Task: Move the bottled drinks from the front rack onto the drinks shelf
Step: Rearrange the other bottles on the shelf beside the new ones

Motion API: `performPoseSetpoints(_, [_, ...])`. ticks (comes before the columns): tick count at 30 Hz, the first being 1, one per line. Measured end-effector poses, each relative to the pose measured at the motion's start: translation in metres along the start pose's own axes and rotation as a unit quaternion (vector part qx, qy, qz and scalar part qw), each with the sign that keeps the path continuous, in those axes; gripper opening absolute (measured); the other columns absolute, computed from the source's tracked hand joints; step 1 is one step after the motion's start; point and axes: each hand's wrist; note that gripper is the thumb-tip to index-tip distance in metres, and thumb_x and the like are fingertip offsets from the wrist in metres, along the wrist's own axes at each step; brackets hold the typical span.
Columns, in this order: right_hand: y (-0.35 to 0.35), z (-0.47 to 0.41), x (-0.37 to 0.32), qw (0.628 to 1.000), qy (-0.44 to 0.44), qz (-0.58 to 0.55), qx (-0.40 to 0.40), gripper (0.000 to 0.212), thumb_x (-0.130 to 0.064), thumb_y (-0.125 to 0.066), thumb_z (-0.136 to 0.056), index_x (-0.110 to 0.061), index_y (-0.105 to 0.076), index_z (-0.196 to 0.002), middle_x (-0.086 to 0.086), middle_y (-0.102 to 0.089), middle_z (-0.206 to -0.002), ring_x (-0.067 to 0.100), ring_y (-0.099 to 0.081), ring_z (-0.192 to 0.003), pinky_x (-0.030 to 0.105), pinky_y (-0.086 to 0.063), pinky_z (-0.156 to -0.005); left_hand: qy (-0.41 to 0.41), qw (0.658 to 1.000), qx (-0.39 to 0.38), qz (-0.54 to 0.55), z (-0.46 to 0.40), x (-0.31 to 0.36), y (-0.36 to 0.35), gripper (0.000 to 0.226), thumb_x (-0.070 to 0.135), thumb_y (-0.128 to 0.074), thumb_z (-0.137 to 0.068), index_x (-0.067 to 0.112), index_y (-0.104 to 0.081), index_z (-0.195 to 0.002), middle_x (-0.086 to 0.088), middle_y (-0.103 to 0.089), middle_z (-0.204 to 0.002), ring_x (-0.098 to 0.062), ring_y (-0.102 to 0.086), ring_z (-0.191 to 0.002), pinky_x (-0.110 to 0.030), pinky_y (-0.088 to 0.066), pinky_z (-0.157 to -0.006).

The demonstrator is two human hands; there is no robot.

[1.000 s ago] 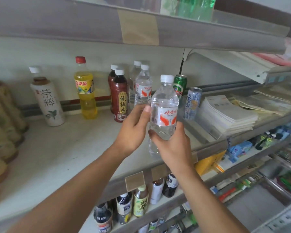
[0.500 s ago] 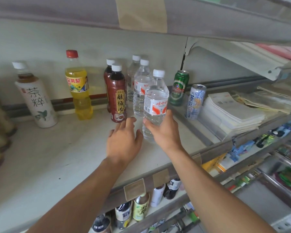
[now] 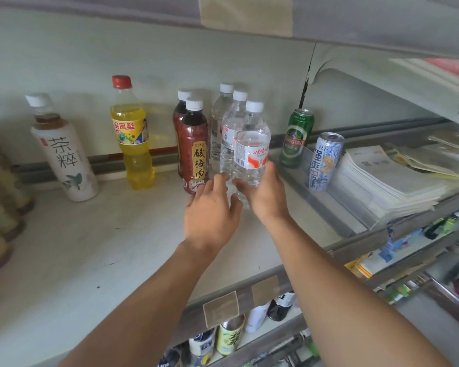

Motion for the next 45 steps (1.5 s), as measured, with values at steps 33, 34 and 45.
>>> performPoseSetpoints(33, [0.021, 0.004, -0.015, 0.974, -0.095, 0.167, -0.123, 0.066, -0.048, -0.071, -0.084, -0.011, -0.044, -0.131, 0.009, -0.058, -0.126, 0.030, -0.059, -0.114, 0.034, -0.049, -0.082, -0.038, 0.999, 0.019, 0.028, 0.005, 0.005, 0.003, 0.033, 0.028, -0.056, -0.090, 0.018, -0.050, -0.121, -0.003, -0.067, -0.106, -0.028, -0.062, -0.100, -0.042, -0.052, -0.083])
performPoseSetpoints(34, [0.026, 0.010, -0.016, 0.972, -0.099, 0.173, -0.123, 0.062, -0.048, -0.067, -0.087, -0.009, -0.044, -0.130, 0.010, -0.059, -0.125, 0.031, -0.059, -0.113, 0.034, -0.048, -0.079, -0.040, 0.999, 0.019, 0.030, 0.006, 0.007, 0.005, 0.033, 0.028, -0.056, -0.090, 0.018, -0.050, -0.121, -0.003, -0.067, -0.106, -0.028, -0.062, -0.100, -0.042, -0.052, -0.083])
performPoseSetpoints(45, [0.070, 0.090, -0.043, 0.974, 0.022, 0.219, -0.054, 0.042, -0.040, -0.053, -0.097, -0.013, -0.053, -0.129, 0.008, -0.064, -0.124, 0.029, -0.060, -0.113, 0.039, -0.051, -0.088, -0.059, 0.997, 0.007, 0.039, 0.049, 0.027, 0.046, 0.033, 0.029, -0.053, -0.094, 0.019, -0.051, -0.125, -0.002, -0.065, -0.115, -0.026, -0.060, -0.106, -0.042, -0.050, -0.084])
Point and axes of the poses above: each hand's wrist, its own z-axis away from the middle knuckle, its own y-axis out of the back of the hand, x = y × z
